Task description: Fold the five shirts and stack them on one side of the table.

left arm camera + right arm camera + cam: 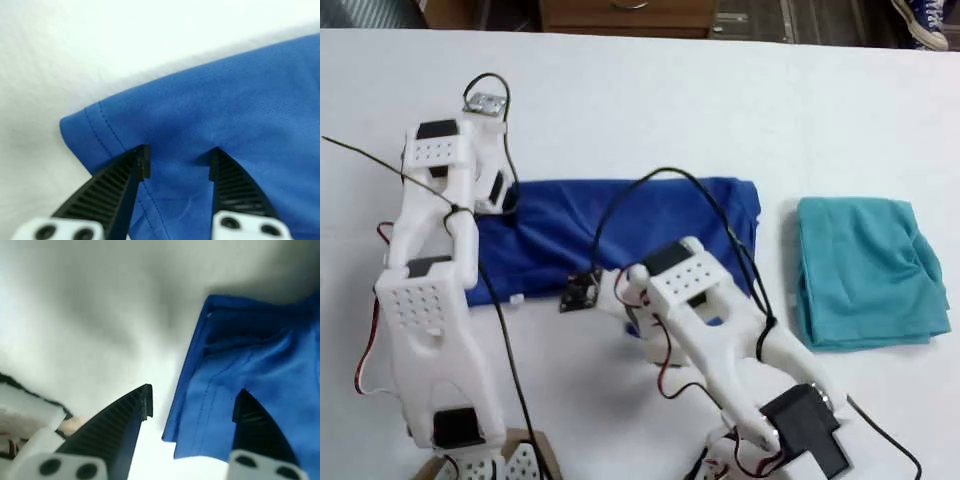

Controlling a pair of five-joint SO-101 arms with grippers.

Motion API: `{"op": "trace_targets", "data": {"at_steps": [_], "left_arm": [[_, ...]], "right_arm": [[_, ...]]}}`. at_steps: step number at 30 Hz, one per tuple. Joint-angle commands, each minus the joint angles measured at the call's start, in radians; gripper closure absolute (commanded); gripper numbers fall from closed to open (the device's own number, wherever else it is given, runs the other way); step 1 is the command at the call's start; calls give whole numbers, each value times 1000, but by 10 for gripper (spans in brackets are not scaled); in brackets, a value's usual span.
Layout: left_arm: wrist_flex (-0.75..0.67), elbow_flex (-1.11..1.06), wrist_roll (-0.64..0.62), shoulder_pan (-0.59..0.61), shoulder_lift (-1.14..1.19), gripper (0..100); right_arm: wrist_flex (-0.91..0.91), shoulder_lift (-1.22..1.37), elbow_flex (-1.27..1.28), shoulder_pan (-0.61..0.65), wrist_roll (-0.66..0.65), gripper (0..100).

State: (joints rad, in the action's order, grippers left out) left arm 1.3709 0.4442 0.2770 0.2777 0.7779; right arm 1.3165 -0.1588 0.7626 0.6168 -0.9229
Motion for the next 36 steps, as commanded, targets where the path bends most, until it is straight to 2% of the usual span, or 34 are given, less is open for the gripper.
{"op": "trace_targets", "data": {"at_steps": [1, 13, 16, 22, 28, 36], "left_arm": [[-40, 18, -2, -12, 8, 789], [-40, 18, -2, -12, 8, 789], [-40, 18, -2, -12, 8, 789], [-40, 18, -2, -12, 8, 789], [-40, 18, -2, -12, 8, 789], [-40, 18, 0, -9, 8, 789]], "right_arm": [[-68, -19, 28, 5, 41, 731], [-211, 120, 58, 2, 49, 733], [-228, 168, 46, -19, 91, 734], [-223, 177, 37, -24, 118, 837], [-197, 177, 52, -22, 149, 720], [-225, 176, 57, 28, 140, 719]]}}
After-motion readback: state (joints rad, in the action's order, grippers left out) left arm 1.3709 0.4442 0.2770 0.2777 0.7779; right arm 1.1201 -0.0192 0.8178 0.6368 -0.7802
